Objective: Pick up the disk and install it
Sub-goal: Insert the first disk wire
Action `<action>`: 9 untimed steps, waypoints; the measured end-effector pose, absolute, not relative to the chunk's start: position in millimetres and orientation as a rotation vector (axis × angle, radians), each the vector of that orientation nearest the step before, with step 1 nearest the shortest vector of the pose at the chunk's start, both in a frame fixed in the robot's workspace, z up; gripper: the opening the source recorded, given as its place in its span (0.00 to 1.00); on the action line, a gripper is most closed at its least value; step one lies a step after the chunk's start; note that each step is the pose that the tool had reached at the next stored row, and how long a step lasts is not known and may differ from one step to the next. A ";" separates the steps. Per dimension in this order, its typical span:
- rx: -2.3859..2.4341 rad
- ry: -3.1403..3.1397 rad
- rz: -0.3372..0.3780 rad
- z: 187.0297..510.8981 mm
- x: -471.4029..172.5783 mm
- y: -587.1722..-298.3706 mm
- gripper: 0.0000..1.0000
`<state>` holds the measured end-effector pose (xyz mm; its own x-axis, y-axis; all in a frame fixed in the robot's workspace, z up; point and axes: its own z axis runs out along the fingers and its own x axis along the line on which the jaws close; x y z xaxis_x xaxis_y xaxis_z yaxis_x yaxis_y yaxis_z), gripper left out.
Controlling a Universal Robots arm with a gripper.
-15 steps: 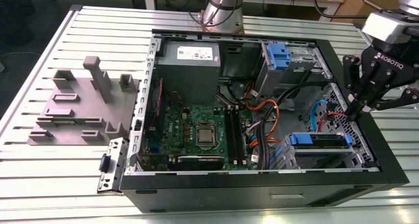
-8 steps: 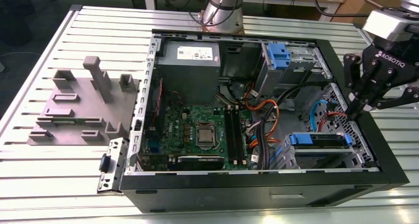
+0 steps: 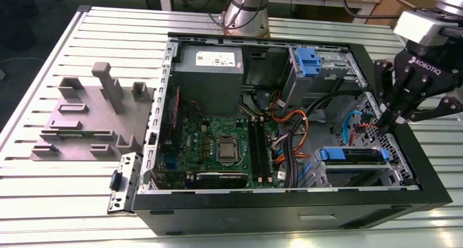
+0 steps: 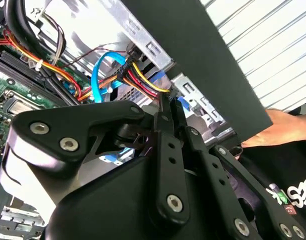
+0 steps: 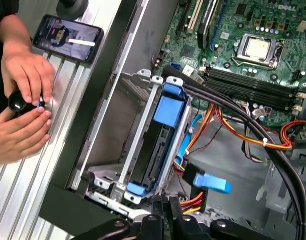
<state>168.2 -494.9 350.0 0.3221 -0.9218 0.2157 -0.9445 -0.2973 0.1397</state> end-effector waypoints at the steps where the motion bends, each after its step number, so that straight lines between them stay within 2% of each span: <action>1: 2.348 -1.695 0.138 350.0 166.9 -495.6 0.16; 9: 2.362 -1.706 0.134 349.3 160.5 -509.4 0.16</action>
